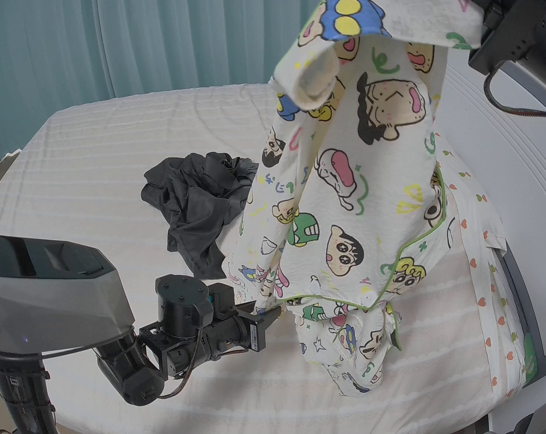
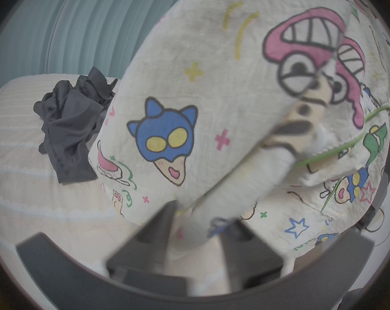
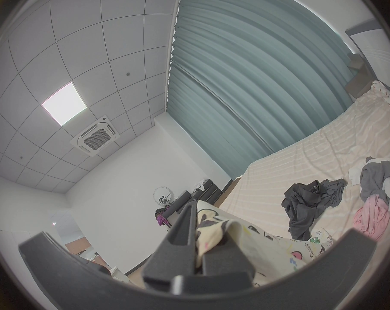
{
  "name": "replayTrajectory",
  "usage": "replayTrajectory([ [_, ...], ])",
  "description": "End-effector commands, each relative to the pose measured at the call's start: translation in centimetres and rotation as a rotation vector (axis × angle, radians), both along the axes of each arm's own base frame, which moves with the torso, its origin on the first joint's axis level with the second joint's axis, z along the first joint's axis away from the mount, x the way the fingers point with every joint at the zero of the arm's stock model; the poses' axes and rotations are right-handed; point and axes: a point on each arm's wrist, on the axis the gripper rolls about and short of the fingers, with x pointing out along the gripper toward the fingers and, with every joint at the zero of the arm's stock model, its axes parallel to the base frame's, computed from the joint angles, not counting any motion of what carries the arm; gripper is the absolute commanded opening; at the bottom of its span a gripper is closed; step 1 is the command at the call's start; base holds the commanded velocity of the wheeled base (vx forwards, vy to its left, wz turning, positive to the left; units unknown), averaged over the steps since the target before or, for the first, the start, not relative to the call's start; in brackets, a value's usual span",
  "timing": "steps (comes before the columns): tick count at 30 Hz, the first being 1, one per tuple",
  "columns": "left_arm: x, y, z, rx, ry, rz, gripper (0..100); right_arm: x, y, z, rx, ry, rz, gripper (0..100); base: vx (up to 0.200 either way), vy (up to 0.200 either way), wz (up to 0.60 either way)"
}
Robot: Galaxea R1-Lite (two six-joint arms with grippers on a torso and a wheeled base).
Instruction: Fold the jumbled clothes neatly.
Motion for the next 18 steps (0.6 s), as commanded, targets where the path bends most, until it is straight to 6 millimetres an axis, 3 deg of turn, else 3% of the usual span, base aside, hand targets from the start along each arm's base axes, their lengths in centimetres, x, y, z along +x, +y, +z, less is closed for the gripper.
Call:
replayTrajectory([
  [1, -0.3, -0.2, 0.2, -0.011, -0.013, -0.011, 0, 0.3, -0.1, -0.1, -0.003, 0.003, -0.01, 0, 0.0, 0.0, 0.0],
  [8, -1.0, 0.0, 0.6, -0.014, -0.015, -0.015, 0, 0.7, -0.8, 0.0, -0.002, 0.0, -0.042, 0, 0.0, 0.0, 0.0],
  [15, -3.7, 2.5, 4.2, -0.057, -0.061, -0.003, 0, 1.4, -3.0, -0.2, 0.002, 0.008, -0.131, 0, 0.0, 0.0, 0.0],
  [18, -5.1, 3.6, 6.9, -0.147, -0.098, 0.009, 0, 1.2, -4.0, -0.5, -0.003, 0.011, -0.158, 0, 0.0, 0.0, 0.0],
])
